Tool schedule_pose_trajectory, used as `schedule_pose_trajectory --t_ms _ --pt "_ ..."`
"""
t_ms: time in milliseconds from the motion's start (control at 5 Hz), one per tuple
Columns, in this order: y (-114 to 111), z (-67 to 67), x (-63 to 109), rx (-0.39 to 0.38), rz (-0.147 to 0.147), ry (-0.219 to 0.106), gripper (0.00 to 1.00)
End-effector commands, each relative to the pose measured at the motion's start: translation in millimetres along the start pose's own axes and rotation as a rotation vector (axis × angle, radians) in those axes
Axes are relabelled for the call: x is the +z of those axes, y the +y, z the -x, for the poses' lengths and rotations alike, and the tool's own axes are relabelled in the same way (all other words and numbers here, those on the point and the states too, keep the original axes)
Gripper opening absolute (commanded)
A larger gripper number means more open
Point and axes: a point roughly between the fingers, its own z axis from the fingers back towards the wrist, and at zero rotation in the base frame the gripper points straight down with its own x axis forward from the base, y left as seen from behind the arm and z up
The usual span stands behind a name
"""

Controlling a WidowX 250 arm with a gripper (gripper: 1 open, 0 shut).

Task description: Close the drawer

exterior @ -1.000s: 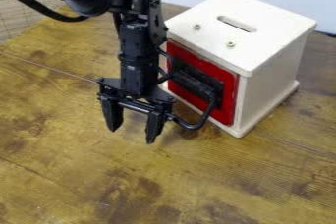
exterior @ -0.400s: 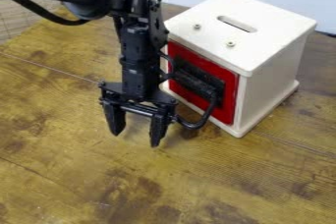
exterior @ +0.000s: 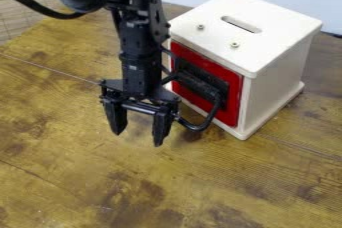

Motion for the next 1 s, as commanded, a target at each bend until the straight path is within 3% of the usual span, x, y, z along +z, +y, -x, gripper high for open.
schedule_pose_trajectory --t_ms 0,800 --pt "9.1 0.4 44.6 0.007 -0.007 -0.122 1.00" --pt "22.2 9.2 61.6 -0.025 -0.046 -0.193 1.00"
